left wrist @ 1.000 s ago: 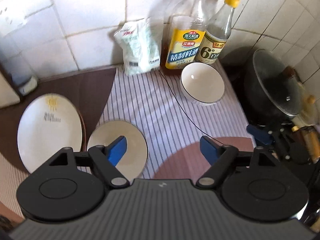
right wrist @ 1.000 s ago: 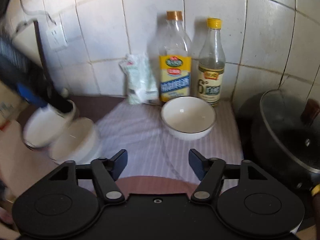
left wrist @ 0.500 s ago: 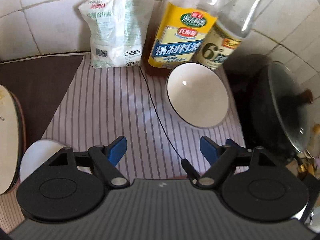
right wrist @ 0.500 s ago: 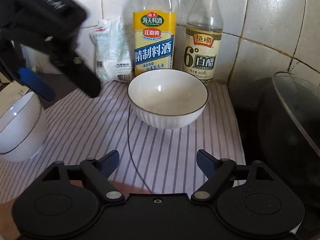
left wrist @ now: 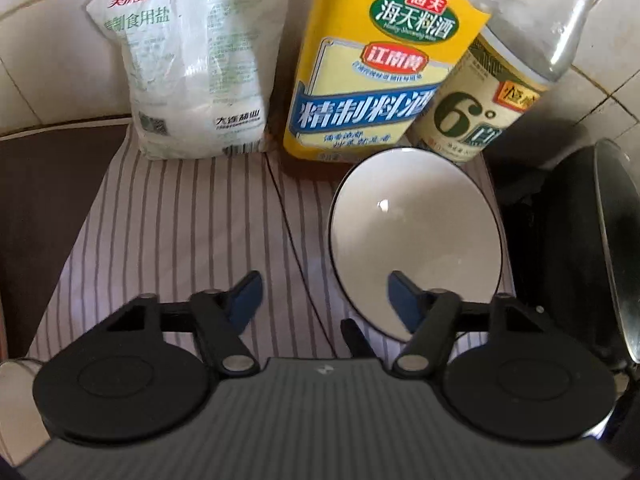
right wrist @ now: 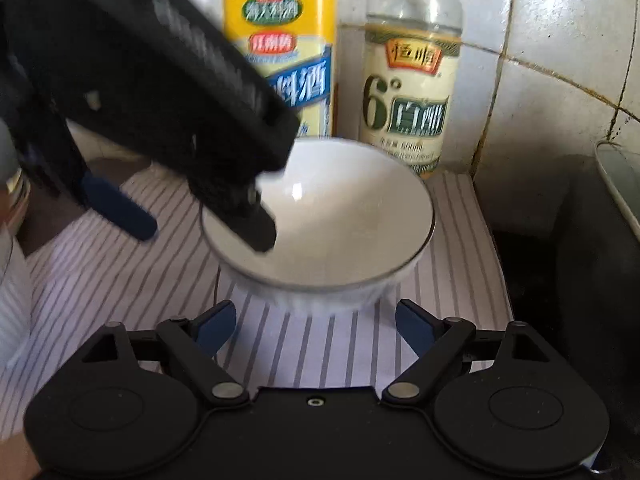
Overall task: Organize plates and bowls
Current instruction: 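Close the right gripper on the bowl rim while the left gripper grips it too, then lift the bowl and carry it toward the bowl stack, then lower the held bowl into the stacked bowls with both grippers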
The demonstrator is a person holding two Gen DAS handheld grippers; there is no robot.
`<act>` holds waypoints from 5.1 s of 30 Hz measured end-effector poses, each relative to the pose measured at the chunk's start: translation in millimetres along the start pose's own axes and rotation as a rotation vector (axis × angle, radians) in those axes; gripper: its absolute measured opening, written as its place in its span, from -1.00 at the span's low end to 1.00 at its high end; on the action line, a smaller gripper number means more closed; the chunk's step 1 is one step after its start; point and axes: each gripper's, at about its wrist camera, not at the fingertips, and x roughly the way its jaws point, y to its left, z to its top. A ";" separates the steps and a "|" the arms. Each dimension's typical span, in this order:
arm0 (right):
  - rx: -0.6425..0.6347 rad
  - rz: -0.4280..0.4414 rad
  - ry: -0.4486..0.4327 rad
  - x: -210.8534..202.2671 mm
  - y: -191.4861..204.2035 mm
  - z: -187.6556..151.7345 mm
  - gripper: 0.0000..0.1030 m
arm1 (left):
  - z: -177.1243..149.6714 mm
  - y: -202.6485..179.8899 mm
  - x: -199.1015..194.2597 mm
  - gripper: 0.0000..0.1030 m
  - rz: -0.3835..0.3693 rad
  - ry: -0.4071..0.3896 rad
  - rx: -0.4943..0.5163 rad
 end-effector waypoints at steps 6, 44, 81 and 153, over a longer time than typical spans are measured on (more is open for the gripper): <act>-0.020 0.014 -0.036 0.4 -0.8 4.5 0.76 | -0.7 5.5 -5.6 -0.73 -0.039 -0.089 -0.094; -0.253 0.044 -0.149 -160.4 130.8 19.1 0.74 | -70.7 70.3 -206.8 -0.82 0.088 -0.053 0.085; -0.274 -0.119 0.106 -101.6 249.0 11.3 0.74 | -65.3 195.1 -147.9 -0.79 -0.036 0.089 0.050; -0.176 0.189 -0.020 -38.1 203.4 -42.6 0.95 | -111.5 218.5 -105.3 -0.28 -0.185 0.022 -0.258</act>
